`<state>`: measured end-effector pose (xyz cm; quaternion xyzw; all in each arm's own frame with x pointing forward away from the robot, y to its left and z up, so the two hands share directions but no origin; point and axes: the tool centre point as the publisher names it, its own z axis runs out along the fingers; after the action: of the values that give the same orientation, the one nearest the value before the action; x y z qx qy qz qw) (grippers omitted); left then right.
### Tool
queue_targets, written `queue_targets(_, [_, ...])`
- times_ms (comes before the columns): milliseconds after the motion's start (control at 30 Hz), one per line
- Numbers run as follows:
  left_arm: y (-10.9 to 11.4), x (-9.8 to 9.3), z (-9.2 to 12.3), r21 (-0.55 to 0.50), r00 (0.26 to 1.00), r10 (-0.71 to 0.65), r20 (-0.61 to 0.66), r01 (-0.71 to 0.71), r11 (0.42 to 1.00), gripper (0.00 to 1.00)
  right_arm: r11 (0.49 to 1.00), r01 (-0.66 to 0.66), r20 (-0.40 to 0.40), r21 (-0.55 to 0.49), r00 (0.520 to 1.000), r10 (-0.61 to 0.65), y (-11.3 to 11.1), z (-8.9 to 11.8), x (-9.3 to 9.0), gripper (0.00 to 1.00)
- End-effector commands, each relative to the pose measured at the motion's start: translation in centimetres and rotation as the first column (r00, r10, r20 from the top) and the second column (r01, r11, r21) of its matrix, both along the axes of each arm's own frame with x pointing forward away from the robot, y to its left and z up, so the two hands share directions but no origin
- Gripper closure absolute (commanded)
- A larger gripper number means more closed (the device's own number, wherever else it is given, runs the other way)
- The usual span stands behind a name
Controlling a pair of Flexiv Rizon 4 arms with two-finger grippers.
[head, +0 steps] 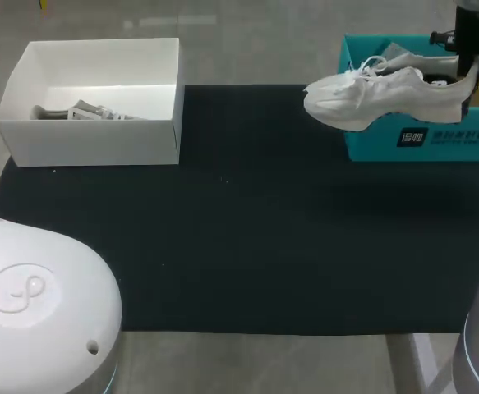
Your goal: Take the shoe out of the shoebox, open the shoe tongue, remove and reinsert the insole, then place the shoe into the shoebox
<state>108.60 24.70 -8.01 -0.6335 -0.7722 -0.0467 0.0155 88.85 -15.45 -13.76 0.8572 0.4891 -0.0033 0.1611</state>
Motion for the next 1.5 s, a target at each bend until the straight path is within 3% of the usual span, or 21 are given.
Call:
queue_targets(33, [0.0, 0.0, 0.0, 0.002, 1.000, -0.001, 0.000, 0.001, 1.000, 0.00, 1.000, -0.002, 0.005, 0.016, 1.000, 0.002, 0.6, 0.8, -2.2, 1.00])
queue_targets(333, [0.0, 0.0, 0.0, 0.002, 1.000, -0.001, 0.000, 0.001, 1.000, 0.00, 0.999, -0.021, -0.017, 0.026, 1.000, 0.022, 4.1, 0.2, -5.2, 1.00])
queue_targets(500, [0.0, 0.0, 0.0, 0.002, 1.000, -0.001, 0.000, 0.001, 1.000, 0.00, 0.995, -0.022, -0.051, 0.101, 0.998, 0.027, 5.8, -0.1, -6.8, 1.00])
queue_targets(767, [0.0, 0.0, 0.0, 0.002, 1.000, -0.001, 0.000, 0.001, 1.000, 0.00, 0.995, -0.026, -0.078, 0.092, 0.996, 0.034, 8.2, 0.0, -9.1, 1.00])
queue_targets(1333, [0.0, 0.0, 0.0, 0.002, 1.000, -0.001, 0.000, 0.001, 1.000, 0.00, 0.999, -0.032, -0.104, 0.043, 0.994, 0.036, 12.8, 0.0, -11.1, 1.00])
queue_targets(1500, [0.0, 0.0, 0.0, 0.002, 1.000, -0.001, 0.000, 0.001, 1.000, 0.00, 0.998, -0.036, -0.112, 0.047, 0.993, 0.041, 14.1, -0.4, -10.9, 1.00])
